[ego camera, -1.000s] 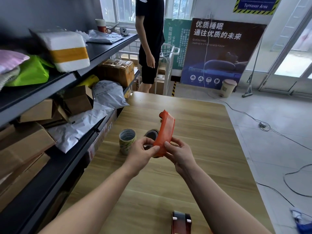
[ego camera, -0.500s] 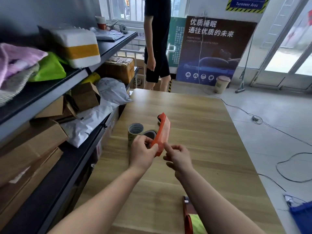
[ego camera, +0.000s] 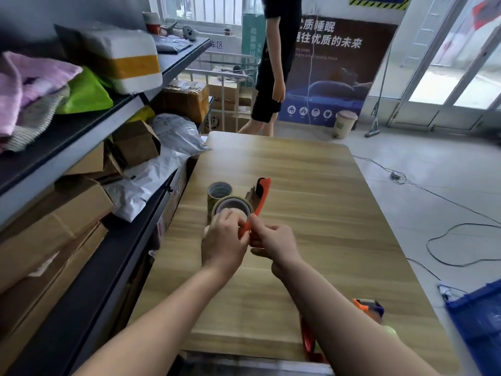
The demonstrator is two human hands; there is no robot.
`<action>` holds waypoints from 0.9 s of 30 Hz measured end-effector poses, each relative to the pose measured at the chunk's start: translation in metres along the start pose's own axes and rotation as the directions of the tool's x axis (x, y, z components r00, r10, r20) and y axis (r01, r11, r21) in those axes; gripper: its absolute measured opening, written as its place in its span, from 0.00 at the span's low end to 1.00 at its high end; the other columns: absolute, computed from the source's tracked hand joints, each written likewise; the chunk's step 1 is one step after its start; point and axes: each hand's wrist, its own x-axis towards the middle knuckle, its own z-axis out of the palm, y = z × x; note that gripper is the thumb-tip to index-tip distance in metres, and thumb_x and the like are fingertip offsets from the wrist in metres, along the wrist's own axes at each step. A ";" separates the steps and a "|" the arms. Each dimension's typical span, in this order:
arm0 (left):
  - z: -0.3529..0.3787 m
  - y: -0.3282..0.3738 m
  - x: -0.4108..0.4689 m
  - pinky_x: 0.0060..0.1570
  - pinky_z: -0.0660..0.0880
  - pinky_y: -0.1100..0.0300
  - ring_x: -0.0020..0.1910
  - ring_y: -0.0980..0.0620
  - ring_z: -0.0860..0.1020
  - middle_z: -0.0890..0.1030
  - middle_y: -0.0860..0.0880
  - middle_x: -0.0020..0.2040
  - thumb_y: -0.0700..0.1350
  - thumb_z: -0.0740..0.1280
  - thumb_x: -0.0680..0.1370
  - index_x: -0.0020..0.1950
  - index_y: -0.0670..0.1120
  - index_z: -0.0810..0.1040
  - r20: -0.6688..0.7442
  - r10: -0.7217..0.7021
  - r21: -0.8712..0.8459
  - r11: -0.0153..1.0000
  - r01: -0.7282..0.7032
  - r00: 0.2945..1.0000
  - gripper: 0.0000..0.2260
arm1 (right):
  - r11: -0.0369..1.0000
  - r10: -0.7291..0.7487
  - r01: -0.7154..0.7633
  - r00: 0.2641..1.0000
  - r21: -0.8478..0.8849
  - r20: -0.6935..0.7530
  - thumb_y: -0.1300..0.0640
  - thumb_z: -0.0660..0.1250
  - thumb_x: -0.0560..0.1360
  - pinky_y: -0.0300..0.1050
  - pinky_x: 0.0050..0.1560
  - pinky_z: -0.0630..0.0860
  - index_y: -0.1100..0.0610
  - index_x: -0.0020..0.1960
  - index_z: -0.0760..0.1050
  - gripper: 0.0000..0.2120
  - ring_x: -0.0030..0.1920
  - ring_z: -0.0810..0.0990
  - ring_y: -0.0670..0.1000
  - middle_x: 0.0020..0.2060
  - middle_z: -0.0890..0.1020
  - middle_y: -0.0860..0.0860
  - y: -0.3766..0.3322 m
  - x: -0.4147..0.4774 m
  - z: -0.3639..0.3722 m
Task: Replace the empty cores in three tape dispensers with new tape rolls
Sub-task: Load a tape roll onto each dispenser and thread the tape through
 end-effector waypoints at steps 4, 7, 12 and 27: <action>0.008 -0.007 -0.016 0.46 0.74 0.50 0.43 0.48 0.78 0.79 0.51 0.42 0.46 0.70 0.69 0.40 0.47 0.79 -0.043 0.230 0.236 0.948 -0.214 0.972 0.04 | 0.980 0.121 -0.123 0.992 0.158 0.022 0.57 0.75 0.71 0.38 0.26 0.69 0.65 0.40 0.76 0.12 0.30 0.72 0.52 0.34 0.74 0.59 0.005 -0.005 -0.002; 0.016 -0.010 -0.025 0.48 0.76 0.46 0.40 0.48 0.79 0.79 0.51 0.40 0.45 0.71 0.69 0.37 0.48 0.80 -0.054 0.358 0.325 0.889 -0.323 0.932 0.02 | 0.963 0.193 -0.196 0.981 0.183 0.032 0.60 0.75 0.70 0.37 0.24 0.70 0.66 0.42 0.76 0.11 0.29 0.72 0.52 0.35 0.74 0.60 0.012 -0.004 -0.007; 0.024 -0.005 -0.043 0.57 0.73 0.37 0.46 0.49 0.79 0.81 0.49 0.45 0.43 0.74 0.68 0.44 0.46 0.82 0.000 0.511 0.368 0.799 -0.476 0.859 0.06 | 0.987 0.164 -0.164 0.986 0.004 -0.012 0.64 0.68 0.73 0.43 0.29 0.76 0.66 0.40 0.78 0.06 0.31 0.76 0.55 0.33 0.77 0.61 0.017 0.000 -0.024; 0.018 -0.007 -0.014 0.44 0.74 0.55 0.46 0.46 0.77 0.81 0.44 0.46 0.44 0.58 0.82 0.48 0.45 0.80 0.631 -0.421 -0.616 0.239 0.750 0.652 0.11 | 0.892 0.000 0.085 0.982 -0.445 0.188 0.58 0.62 0.80 0.47 0.37 0.79 0.68 0.47 0.80 0.14 0.34 0.80 0.55 0.36 0.83 0.60 0.033 0.008 -0.065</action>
